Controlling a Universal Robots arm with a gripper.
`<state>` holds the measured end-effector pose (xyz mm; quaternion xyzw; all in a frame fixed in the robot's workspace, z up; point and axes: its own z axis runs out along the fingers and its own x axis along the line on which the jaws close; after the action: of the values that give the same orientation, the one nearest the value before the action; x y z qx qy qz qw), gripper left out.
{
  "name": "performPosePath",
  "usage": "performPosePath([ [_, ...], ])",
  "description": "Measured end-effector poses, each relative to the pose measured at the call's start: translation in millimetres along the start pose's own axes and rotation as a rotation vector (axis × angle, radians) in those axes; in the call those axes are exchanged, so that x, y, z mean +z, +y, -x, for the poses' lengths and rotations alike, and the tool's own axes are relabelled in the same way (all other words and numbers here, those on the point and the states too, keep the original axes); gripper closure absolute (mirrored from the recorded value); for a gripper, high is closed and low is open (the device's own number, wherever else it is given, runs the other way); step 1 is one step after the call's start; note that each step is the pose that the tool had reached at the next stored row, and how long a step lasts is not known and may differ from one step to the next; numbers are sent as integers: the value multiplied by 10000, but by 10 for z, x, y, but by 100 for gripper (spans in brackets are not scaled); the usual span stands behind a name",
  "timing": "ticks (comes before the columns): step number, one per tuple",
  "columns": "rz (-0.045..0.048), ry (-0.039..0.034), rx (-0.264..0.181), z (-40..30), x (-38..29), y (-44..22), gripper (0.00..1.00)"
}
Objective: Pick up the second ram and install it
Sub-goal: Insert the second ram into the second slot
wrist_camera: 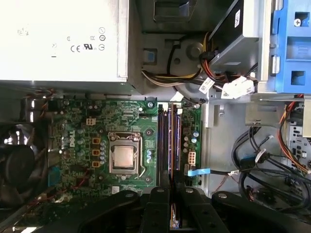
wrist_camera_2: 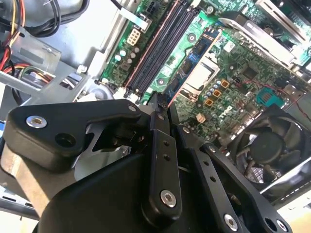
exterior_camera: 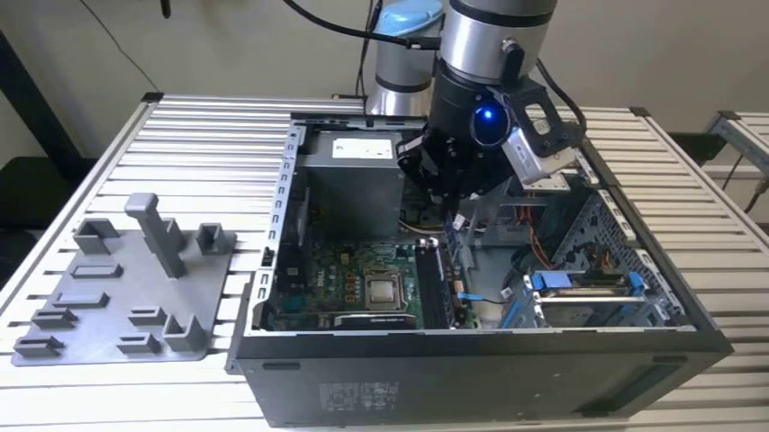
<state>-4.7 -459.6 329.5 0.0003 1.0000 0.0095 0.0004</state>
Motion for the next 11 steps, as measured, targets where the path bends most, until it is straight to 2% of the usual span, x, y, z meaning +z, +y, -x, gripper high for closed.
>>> performPosePath([
  [11,1,0,0,-19,22,12,85],
])
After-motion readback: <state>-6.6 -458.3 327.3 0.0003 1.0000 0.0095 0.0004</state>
